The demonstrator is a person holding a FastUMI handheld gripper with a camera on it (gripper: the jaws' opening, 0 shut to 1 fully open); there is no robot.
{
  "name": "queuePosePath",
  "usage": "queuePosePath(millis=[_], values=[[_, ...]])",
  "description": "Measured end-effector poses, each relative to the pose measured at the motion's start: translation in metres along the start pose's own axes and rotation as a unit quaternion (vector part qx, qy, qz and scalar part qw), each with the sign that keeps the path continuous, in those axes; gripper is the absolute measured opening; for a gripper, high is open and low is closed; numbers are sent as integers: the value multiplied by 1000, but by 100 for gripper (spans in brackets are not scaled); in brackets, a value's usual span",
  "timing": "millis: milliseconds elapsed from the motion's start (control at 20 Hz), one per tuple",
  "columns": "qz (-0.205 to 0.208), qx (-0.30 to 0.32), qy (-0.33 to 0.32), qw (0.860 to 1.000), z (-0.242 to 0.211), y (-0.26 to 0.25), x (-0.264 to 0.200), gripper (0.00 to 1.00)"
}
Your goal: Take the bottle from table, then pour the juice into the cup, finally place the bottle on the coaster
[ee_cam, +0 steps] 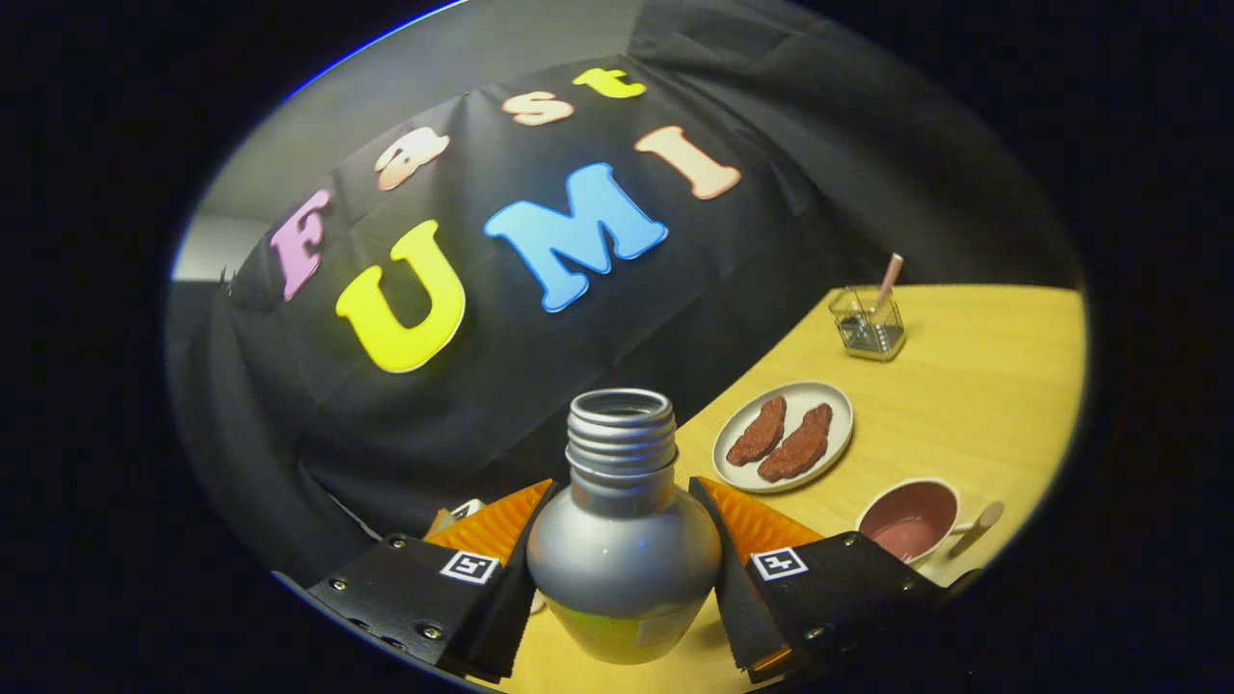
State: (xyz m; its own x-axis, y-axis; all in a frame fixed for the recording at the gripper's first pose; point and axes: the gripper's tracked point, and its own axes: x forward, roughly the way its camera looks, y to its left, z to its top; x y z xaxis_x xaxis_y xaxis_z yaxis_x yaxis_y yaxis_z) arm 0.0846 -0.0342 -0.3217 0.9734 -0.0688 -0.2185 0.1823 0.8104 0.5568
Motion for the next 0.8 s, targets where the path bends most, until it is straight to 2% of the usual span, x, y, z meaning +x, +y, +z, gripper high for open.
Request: queuePosePath(millis=[150,250,400,450,600,800], values=[[18,-69,-14,997,3,20,-5,80],[0,-135,-29,990,7,20,-7,80],[-27,-270,-56,961,19,28,-8,80],[-24,-298,-55,953,11,34,-6,80],[-20,-316,-57,947,1,42,-1,81],[-43,-326,-52,943,2,38,8,80]])
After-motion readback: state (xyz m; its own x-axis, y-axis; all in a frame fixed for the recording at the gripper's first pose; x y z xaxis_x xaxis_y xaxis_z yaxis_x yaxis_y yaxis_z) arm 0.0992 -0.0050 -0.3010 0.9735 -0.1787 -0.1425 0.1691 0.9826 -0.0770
